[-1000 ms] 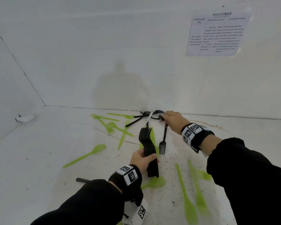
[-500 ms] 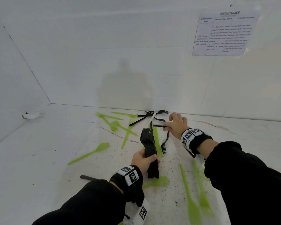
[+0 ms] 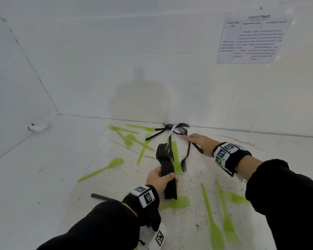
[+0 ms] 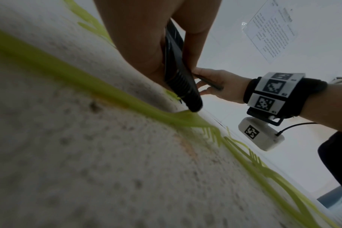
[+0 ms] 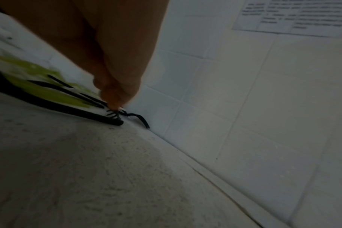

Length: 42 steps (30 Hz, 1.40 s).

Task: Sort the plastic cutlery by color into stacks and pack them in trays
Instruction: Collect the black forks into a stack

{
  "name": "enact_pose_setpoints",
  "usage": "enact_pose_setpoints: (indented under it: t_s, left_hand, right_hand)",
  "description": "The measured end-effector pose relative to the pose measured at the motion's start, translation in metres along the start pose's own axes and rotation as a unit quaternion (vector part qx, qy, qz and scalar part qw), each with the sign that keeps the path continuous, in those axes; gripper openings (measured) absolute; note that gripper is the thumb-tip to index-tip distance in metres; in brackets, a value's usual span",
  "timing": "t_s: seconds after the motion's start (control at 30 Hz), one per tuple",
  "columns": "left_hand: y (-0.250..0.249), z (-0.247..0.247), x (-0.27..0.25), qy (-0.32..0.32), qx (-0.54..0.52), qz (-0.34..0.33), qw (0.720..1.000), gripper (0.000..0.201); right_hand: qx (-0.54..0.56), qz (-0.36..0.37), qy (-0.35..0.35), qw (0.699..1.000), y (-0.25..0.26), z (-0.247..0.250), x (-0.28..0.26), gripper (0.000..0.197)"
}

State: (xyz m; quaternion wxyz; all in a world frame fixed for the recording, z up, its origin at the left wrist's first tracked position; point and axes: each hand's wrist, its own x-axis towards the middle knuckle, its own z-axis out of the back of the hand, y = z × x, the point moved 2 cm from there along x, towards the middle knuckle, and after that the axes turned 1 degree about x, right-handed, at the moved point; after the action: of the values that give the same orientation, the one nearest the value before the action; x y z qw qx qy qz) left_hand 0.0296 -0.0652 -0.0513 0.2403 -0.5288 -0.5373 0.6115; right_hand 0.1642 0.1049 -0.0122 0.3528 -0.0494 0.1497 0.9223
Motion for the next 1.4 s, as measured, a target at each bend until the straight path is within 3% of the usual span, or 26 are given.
enact_pose_setpoints:
  t_s: [0.1,0.27,0.37,0.47,0.53,0.67,0.83,1.03,1.13,1.33,1.4]
  left_hand:
    - [0.001,0.001,0.000,-0.004,0.003,0.000,1.000,0.012]
    - [0.001,0.000,0.000,-0.005,0.009,0.000,1.000,0.012]
    - [0.000,-0.001,-0.001,-0.006,0.011,-0.004,1.000,0.014]
    - [0.000,-0.001,-0.001,-0.006,0.009,-0.006,1.000,0.017]
    - [-0.001,-0.001,-0.002,-0.006,0.010,-0.005,1.000,0.016]
    - [-0.001,0.000,-0.002,-0.005,0.015,-0.007,1.000,0.016]
    - [-0.001,0.000,-0.001,-0.008,0.017,-0.005,1.000,0.012]
    - [-0.002,-0.001,-0.002,-0.011,0.011,-0.004,1.000,0.013]
    - [-0.002,-0.003,-0.004,-0.007,0.011,0.002,1.000,0.010]
    - [-0.010,-0.003,-0.013,-0.004,0.018,-0.002,1.000,0.013]
    - [-0.018,0.001,-0.018,-0.012,0.026,-0.015,0.999,0.013]
  right_hand:
    - [-0.075,-0.015,0.073,0.994,0.003,-0.010,-0.002,0.090]
    - [-0.080,-0.044,0.123,0.988,0.005,-0.017,-0.001,0.074]
    - [-0.040,-0.028,0.095,0.994,0.008,-0.016,0.000,0.061]
    - [0.036,-0.027,0.006,0.999,0.010,-0.014,0.001,0.041]
    - [0.089,-0.036,-0.052,0.994,0.010,-0.013,0.003,0.035]
    - [0.169,-0.050,-0.102,0.979,0.010,-0.015,0.007,0.028]
    - [0.099,-0.020,-0.030,0.994,0.013,-0.016,0.012,0.048]
    - [0.059,0.000,0.024,0.998,0.018,-0.021,0.014,0.035]
    - [0.047,-0.020,0.025,0.998,0.017,-0.020,0.010,0.030]
    - [0.101,-0.176,-0.098,0.974,0.010,-0.015,-0.008,0.021]
    - [0.163,-0.189,-0.138,0.959,0.017,-0.016,-0.013,0.022]
